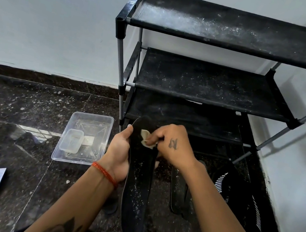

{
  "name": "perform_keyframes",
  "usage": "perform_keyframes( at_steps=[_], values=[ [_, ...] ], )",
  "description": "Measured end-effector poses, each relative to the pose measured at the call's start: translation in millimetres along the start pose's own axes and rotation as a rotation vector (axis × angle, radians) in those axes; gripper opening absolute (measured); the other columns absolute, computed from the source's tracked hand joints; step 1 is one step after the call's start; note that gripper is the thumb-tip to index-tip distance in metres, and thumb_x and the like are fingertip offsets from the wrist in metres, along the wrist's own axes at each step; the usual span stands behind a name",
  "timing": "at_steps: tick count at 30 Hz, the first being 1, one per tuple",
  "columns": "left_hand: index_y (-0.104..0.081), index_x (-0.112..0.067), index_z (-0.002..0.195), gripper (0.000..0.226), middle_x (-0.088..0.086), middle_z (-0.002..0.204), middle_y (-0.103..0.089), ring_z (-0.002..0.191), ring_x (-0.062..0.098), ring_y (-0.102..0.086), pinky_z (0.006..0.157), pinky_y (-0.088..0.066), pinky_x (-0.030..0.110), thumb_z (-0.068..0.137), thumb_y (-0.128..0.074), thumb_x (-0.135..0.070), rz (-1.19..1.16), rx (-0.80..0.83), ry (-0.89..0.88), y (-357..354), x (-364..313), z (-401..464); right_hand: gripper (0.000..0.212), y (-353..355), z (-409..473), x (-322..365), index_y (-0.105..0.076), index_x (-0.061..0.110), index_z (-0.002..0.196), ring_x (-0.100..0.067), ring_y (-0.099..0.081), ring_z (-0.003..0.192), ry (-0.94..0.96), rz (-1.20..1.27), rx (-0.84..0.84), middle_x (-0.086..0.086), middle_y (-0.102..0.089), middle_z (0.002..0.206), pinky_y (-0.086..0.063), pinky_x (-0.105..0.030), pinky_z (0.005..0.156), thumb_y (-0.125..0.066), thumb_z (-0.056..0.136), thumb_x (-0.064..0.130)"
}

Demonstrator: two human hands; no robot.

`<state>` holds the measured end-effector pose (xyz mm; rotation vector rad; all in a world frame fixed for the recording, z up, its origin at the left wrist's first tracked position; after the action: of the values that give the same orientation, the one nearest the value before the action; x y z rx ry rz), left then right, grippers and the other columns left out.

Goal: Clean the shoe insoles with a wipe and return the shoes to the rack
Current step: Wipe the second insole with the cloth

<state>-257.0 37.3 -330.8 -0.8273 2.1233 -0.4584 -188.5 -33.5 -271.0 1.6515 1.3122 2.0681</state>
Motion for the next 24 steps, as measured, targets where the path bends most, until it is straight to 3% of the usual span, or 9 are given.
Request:
perform_keyframes(
  at_steps=[2, 5, 7, 11, 14, 17, 19, 21, 24],
  values=[
    [-0.065, -0.007, 0.102, 0.065, 0.021, 0.096, -0.071, 0.085, 0.036, -0.066, 0.081, -0.044, 0.047, 0.098, -0.022, -0.056, 0.018, -0.018, 0.02, 2.1, 0.7, 0.8, 0.026, 14.3, -0.1, -14.9, -0.076, 0.013, 0.084, -0.018, -0.067, 0.08, -0.082, -0.107, -0.118, -0.005, -0.073, 0.088, -0.053, -0.019, 0.074, -0.059, 0.078, -0.005],
    [-0.064, -0.007, 0.11, 0.065, 0.023, 0.109, -0.067, 0.097, 0.039, -0.063, 0.084, -0.045, 0.048, 0.097, -0.023, -0.057, 0.035, -0.023, 0.036, 0.0, 2.7, 0.9, 0.034, 39.5, -7.2, -12.4, -0.074, 0.012, 0.091, -0.014, -0.064, 0.09, -0.042, 0.011, -0.456, -0.003, -0.071, 0.096, -0.043, -0.005, 0.077, -0.055, 0.076, -0.012],
    [-0.066, -0.007, 0.103, 0.064, 0.02, 0.097, -0.071, 0.087, 0.035, -0.065, 0.083, -0.045, 0.047, 0.098, -0.024, -0.054, 0.039, -0.005, 0.03, -4.5, 4.6, -0.3, 0.037, 32.5, -3.8, -11.8, -0.07, 0.014, 0.102, -0.008, -0.06, 0.095, -0.042, 0.097, -0.451, 0.0, -0.068, 0.102, -0.037, 0.001, 0.08, -0.057, 0.078, -0.01],
    [-0.066, -0.008, 0.102, 0.059, 0.017, 0.086, -0.072, 0.081, 0.031, -0.065, 0.081, -0.046, 0.047, 0.099, -0.026, -0.051, 0.047, 0.021, 0.018, -7.8, 5.9, -1.1, 0.04, 11.2, 1.1, -6.4, -0.07, 0.016, 0.108, -0.012, -0.06, 0.097, -0.077, 0.139, -0.325, -0.002, -0.067, 0.101, -0.041, -0.009, 0.087, -0.058, 0.078, -0.008],
    [-0.069, -0.01, 0.098, 0.06, 0.016, 0.083, -0.072, 0.069, 0.029, -0.069, 0.077, -0.046, 0.046, 0.099, -0.024, -0.05, 0.027, 0.034, 0.004, -5.7, 0.9, 0.4, 0.028, 10.3, -1.1, 10.1, -0.074, 0.012, 0.098, -0.005, -0.061, 0.086, -0.01, 0.296, -0.197, -0.003, -0.07, 0.096, -0.044, -0.005, 0.081, -0.065, 0.077, -0.004],
    [-0.075, -0.008, 0.084, 0.069, 0.016, 0.082, -0.072, 0.067, 0.031, -0.07, 0.079, -0.042, 0.047, 0.098, -0.023, -0.051, 0.018, 0.054, 0.004, -6.9, -0.4, 2.0, 0.022, 7.3, -1.4, 4.6, -0.077, 0.012, 0.084, -0.007, -0.065, 0.078, -0.013, 0.202, -0.004, 0.0, -0.072, 0.086, -0.054, -0.018, 0.073, -0.068, 0.073, -0.003],
    [-0.069, -0.006, 0.099, 0.065, 0.021, 0.096, -0.07, 0.084, 0.038, -0.066, 0.082, -0.043, 0.046, 0.097, -0.024, -0.053, 0.023, 0.044, 0.019, -6.0, 0.6, 2.8, 0.022, 21.8, -0.6, -11.9, -0.077, 0.013, 0.08, -0.014, -0.066, 0.076, -0.084, 0.065, -0.109, 0.002, -0.069, 0.082, -0.053, -0.015, 0.067, -0.067, 0.072, -0.005],
    [-0.064, -0.005, 0.11, 0.064, 0.024, 0.111, -0.066, 0.098, 0.042, -0.061, 0.082, -0.044, 0.047, 0.096, -0.027, -0.055, 0.031, 0.031, 0.036, -5.1, 2.9, 3.4, 0.024, 47.5, -5.3, -17.6, -0.077, 0.012, 0.081, -0.011, -0.063, 0.078, -0.092, 0.043, -0.398, -0.001, -0.07, 0.086, -0.042, -0.002, 0.067, -0.064, 0.073, -0.007],
    [-0.07, -0.006, 0.102, 0.063, 0.023, 0.103, -0.069, 0.088, 0.04, -0.065, 0.081, -0.043, 0.047, 0.097, -0.027, -0.052, 0.043, 0.069, 0.034, -12.8, 4.9, 0.9, 0.031, 46.3, -5.0, -18.0, -0.075, 0.014, 0.09, -0.002, -0.056, 0.085, -0.113, 0.203, -0.485, 0.001, -0.068, 0.098, -0.037, 0.003, 0.075, -0.06, 0.077, -0.009]
  ],
)
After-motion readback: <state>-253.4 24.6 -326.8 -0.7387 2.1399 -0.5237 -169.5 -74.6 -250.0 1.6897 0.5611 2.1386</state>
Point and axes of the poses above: each hand's wrist, its own z-axis towards the middle knuckle, its own y-axis out of the back of the hand, x = y × z, the point moved 9 cm from there along z, towards the middle knuckle
